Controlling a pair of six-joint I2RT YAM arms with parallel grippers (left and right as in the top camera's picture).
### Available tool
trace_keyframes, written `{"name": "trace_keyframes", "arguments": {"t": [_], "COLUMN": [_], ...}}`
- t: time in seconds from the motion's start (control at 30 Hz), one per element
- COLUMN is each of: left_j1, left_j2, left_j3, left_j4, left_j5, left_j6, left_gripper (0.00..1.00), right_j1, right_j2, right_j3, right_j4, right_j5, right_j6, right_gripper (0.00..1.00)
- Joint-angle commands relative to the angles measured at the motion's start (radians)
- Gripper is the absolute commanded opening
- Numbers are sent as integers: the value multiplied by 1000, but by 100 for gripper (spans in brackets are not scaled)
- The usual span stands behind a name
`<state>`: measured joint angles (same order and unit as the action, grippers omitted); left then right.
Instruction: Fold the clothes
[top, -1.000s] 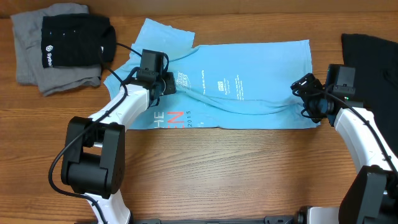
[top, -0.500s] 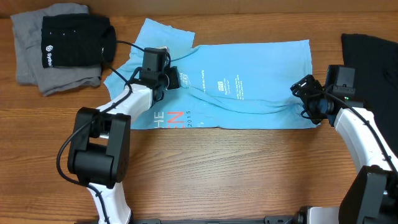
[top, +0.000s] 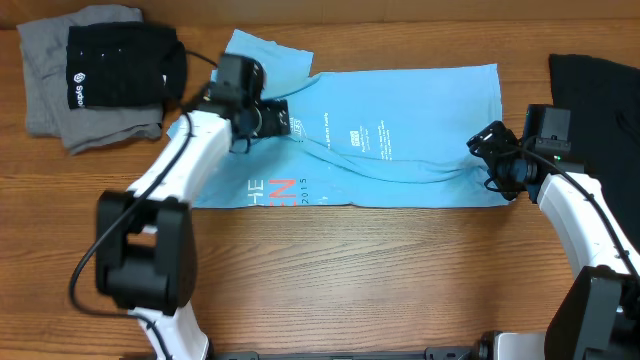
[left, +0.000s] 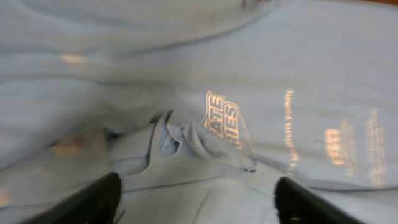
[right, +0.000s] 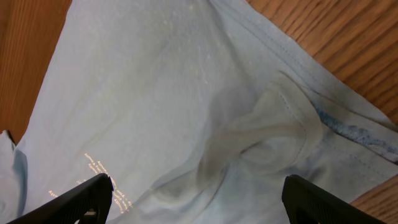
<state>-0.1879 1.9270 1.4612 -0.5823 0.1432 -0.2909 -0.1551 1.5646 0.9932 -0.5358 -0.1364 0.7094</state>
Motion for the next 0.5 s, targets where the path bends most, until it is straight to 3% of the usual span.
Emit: {"name": "trace_keyframes", "arguments": {"t": [0.0, 0.2, 0.37, 0.47], "left_j1": [6, 6, 14, 43], "left_j2": [-90, -35, 48, 89], "left_j3": [64, 38, 18, 18], "left_j4": [-96, -301, -291, -268], "left_j5": [6, 4, -59, -84], "left_j6": [51, -81, -187, -187], "left_gripper": [67, 57, 52, 53], "right_j1": [3, 3, 3, 3], "right_j2": [2, 2, 2, 2], "right_j3": [8, 8, 8, 8], "right_j4": [14, 23, 18, 1], "right_j5": [21, 21, 21, 21], "right_j6": [-10, -10, -11, -11], "right_gripper": [91, 91, 91, 91]}}
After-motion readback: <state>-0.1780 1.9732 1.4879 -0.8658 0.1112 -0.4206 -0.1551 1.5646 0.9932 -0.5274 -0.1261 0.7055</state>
